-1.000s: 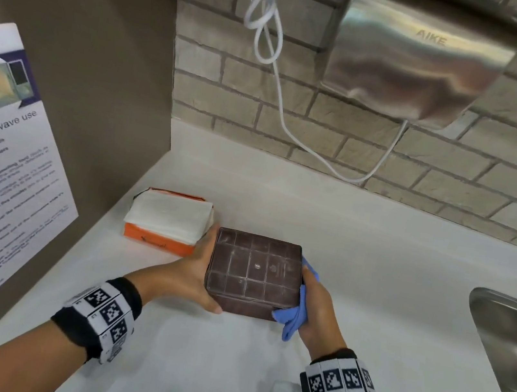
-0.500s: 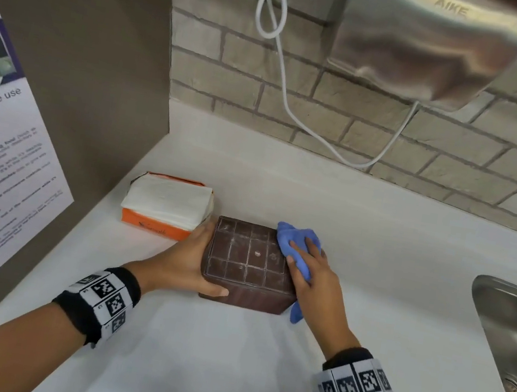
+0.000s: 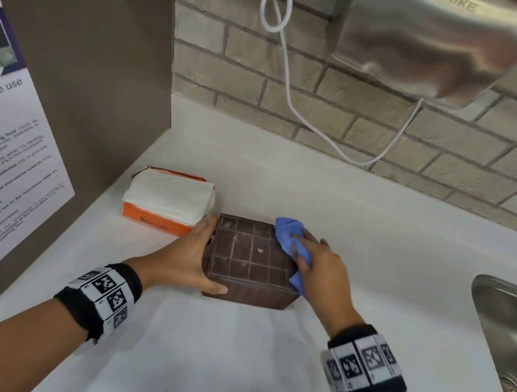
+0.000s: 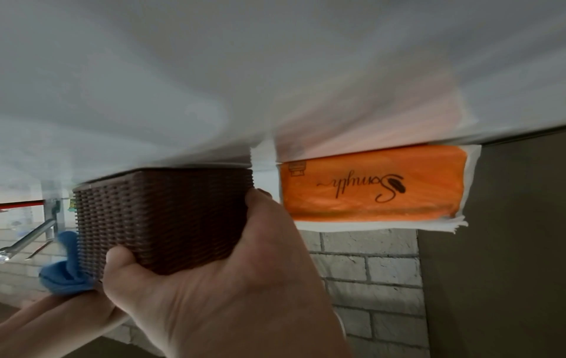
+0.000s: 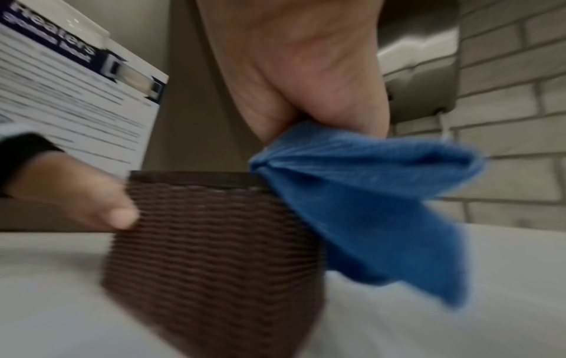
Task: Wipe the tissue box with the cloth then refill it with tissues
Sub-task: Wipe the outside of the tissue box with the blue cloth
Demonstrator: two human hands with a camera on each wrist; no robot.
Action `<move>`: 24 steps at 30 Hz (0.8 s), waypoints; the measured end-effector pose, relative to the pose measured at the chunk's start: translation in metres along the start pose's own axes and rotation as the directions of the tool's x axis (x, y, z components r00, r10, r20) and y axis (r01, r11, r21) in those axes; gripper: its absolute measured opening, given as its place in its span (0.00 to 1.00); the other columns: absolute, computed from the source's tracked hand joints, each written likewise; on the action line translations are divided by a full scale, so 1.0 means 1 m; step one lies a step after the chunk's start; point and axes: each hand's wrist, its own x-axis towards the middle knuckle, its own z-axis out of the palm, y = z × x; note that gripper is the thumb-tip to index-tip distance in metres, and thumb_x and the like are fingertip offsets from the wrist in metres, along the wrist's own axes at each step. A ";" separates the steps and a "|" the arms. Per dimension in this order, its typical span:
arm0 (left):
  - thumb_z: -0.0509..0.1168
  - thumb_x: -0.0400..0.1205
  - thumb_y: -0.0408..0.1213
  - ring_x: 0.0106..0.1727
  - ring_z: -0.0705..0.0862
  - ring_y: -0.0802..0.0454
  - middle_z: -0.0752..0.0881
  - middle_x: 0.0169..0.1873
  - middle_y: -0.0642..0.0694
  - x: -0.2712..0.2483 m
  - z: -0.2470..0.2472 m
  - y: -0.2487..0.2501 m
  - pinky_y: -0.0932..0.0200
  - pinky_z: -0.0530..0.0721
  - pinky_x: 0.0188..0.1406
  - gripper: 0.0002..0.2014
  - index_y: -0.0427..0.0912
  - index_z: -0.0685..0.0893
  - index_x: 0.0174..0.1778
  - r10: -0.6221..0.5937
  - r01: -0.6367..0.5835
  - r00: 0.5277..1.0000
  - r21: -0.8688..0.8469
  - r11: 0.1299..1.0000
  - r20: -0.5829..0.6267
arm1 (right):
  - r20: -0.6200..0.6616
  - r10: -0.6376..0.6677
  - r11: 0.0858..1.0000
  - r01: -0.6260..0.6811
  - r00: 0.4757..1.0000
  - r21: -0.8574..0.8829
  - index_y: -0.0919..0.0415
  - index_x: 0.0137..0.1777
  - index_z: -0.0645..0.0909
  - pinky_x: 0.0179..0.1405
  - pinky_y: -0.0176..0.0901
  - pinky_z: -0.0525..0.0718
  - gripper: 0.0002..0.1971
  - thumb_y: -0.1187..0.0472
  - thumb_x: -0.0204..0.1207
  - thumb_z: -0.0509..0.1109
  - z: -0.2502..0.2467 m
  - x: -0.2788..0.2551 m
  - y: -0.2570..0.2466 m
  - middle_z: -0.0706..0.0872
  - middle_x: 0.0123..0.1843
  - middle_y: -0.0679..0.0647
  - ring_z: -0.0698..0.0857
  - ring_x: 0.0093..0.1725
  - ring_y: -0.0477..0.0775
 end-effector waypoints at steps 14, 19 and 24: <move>0.88 0.58 0.45 0.78 0.72 0.57 0.68 0.78 0.52 0.002 0.003 -0.006 0.52 0.74 0.77 0.62 0.52 0.55 0.83 0.016 -0.020 1.000 -0.166 0.986 -0.023 | 0.219 -0.131 0.958 0.180 0.967 -0.221 0.47 0.77 0.67 0.78 0.70 0.54 0.20 0.55 0.85 0.56 0.050 0.036 -0.056 0.63 0.83 0.46 0.56 0.83 0.61; 0.87 0.59 0.49 0.76 0.75 0.58 0.77 0.73 0.52 0.000 0.002 -0.013 0.51 0.73 0.78 0.57 0.45 0.62 0.81 -0.010 0.016 0.999 -0.178 0.984 0.034 | 0.366 -0.161 0.907 0.284 0.917 -0.312 0.53 0.77 0.64 0.74 0.66 0.63 0.26 0.58 0.79 0.63 0.061 -0.018 -0.075 0.63 0.82 0.48 0.57 0.80 0.63; 0.87 0.57 0.47 0.77 0.72 0.60 0.73 0.75 0.51 -0.001 0.005 -0.012 0.56 0.71 0.79 0.61 0.43 0.57 0.82 -0.022 0.021 1.000 -0.170 0.985 -0.001 | 0.265 -0.105 0.929 0.190 0.959 -0.318 0.51 0.78 0.64 0.77 0.75 0.50 0.25 0.54 0.81 0.62 0.066 -0.013 -0.078 0.63 0.82 0.46 0.55 0.82 0.60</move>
